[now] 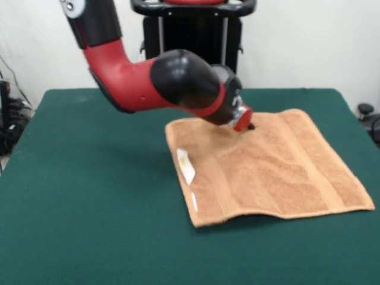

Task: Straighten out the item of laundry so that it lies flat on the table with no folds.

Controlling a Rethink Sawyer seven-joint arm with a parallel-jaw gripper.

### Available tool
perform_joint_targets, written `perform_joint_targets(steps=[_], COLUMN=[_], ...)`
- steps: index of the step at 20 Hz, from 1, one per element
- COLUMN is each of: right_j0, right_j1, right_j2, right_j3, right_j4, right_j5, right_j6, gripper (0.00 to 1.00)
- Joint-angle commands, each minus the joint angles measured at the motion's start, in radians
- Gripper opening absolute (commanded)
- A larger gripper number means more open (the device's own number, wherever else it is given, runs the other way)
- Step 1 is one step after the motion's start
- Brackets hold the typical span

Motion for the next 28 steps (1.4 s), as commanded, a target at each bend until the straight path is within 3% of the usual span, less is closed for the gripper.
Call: perform_joint_targets(steps=[1,8,10,16,21,28], right_j0=[0.073,0.113,0.157,0.233,0.275,0.398], right_j1=[0.121,0.1,0.028,-0.253,-0.427,-0.547], right_j2=[0.124,0.084,0.025,-0.075,-0.108,-0.265], right_j3=[0.153,0.146,0.13,0.103,0.133,0.027], right_j4=[0.003,-0.03,-0.073,-0.128,-0.101,-0.185], right_j5=[0.076,0.003,-0.056,0.034,0.042,-0.046], right_j6=[-0.122,-0.06,-0.005,0.073,0.117,0.186], gripper=[1.0,1.0,1.0,1.0,1.0,1.0])
